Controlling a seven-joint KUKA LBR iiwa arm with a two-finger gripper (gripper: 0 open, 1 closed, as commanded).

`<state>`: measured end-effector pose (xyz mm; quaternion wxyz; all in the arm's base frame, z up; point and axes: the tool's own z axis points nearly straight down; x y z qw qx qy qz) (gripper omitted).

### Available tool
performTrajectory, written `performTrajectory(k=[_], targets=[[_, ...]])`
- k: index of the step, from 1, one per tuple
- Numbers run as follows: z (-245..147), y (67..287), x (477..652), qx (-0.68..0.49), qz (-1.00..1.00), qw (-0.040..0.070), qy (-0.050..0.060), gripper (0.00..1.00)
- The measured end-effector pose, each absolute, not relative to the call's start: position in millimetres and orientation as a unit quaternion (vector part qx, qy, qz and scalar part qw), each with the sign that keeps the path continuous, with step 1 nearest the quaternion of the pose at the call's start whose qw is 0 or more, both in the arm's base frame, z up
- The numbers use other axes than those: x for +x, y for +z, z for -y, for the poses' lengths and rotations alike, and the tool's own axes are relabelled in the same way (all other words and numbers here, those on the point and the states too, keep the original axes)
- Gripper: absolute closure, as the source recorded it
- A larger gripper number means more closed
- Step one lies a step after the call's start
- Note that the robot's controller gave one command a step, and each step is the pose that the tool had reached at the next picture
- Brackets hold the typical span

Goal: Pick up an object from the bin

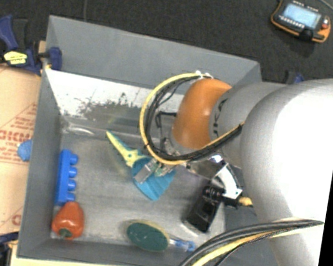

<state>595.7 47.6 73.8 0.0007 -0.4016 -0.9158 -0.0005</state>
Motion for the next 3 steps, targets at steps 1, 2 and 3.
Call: performTrajectory(k=[1,2,3], targets=[[-47.6,73.9,595.8,-0.402,0.916,0.001,-0.001,1.0],[-47.3,86.9,591.2,-0.4,0.916,0.007,0.003,1.0],[-46.2,126.9,592.9,-0.401,0.916,0.004,0.002,1.0]])
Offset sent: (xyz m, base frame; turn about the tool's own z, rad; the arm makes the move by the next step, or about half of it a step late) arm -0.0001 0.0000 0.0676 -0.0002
